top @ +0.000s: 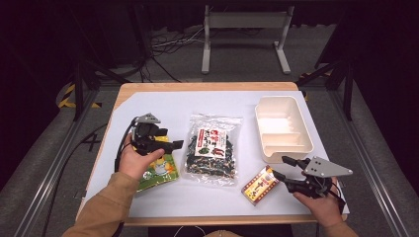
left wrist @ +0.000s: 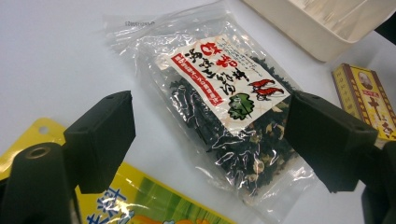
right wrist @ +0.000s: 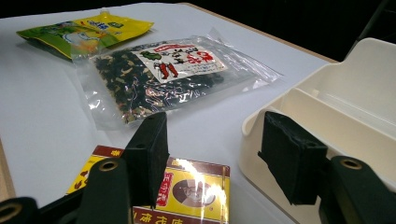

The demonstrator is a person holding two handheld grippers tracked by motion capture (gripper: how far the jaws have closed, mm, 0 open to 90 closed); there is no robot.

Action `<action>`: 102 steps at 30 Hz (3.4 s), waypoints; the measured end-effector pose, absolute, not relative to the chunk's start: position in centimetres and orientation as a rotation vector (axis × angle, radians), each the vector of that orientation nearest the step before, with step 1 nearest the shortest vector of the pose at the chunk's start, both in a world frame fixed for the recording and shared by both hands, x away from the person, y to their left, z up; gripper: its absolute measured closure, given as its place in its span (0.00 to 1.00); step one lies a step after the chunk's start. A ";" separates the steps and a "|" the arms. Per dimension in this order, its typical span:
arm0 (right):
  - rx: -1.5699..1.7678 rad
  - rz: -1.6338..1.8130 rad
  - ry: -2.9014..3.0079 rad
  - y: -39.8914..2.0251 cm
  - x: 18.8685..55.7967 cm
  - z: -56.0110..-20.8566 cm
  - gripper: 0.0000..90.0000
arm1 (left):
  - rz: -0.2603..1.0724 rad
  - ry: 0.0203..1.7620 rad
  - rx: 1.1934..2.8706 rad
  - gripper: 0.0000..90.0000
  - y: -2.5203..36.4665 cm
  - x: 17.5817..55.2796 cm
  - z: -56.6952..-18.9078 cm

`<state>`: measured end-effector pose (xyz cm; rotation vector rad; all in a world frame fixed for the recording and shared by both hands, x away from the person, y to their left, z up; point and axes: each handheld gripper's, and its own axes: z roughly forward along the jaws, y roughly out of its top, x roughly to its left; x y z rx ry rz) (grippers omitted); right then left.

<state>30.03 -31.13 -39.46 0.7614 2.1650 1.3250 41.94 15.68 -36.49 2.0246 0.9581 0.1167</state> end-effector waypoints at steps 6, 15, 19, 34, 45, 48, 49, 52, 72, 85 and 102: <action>0.767 1.315 2.166 -31.3 29.9 -39.5 0.46 | 0.094 1.042 2.017 0.20 14.3 43.8 -36.5; 0.786 1.316 2.147 -32.1 29.3 -39.4 0.45 | 0.061 1.098 2.065 0.25 12.4 46.2 -37.3; 0.799 1.315 2.135 -32.5 28.9 -39.4 0.45 | 0.018 1.130 2.060 0.27 11.6 47.3 -38.2; 0.843 1.294 2.114 -33.7 27.8 -39.6 0.44 | -0.021 1.173 2.108 0.30 10.0 49.3 -40.4; 0.841 1.291 2.123 -33.6 27.8 -39.7 0.44 | -0.064 1.231 2.119 0.28 10.0 49.9 -41.9; 0.838 1.291 2.124 -33.6 27.8 -39.7 0.44 | -0.084 1.257 2.113 0.28 9.9 50.0 -42.2; 0.837 1.289 2.127 -33.6 27.8 -39.7 0.44 | -0.089 1.259 2.112 0.28 9.9 50.0 -42.3; 0.834 1.289 2.128 -33.5 27.9 -39.8 0.43 | -0.115 1.269 2.117 0.30 9.9 50.0 -42.6; 0.823 1.265 2.137 -33.3 27.9 -40.0 0.43 | -0.315 1.248 2.060 0.73 9.7 49.9 -43.2; 0.807 1.251 2.179 -33.2 28.0 -39.9 0.58 | -0.184 1.205 2.088 0.87 9.1 48.9 -42.3; 0.849 1.228 2.159 -32.8 27.8 -38.4 0.56 | -0.025 0.992 1.962 0.90 9.1 45.5 -37.7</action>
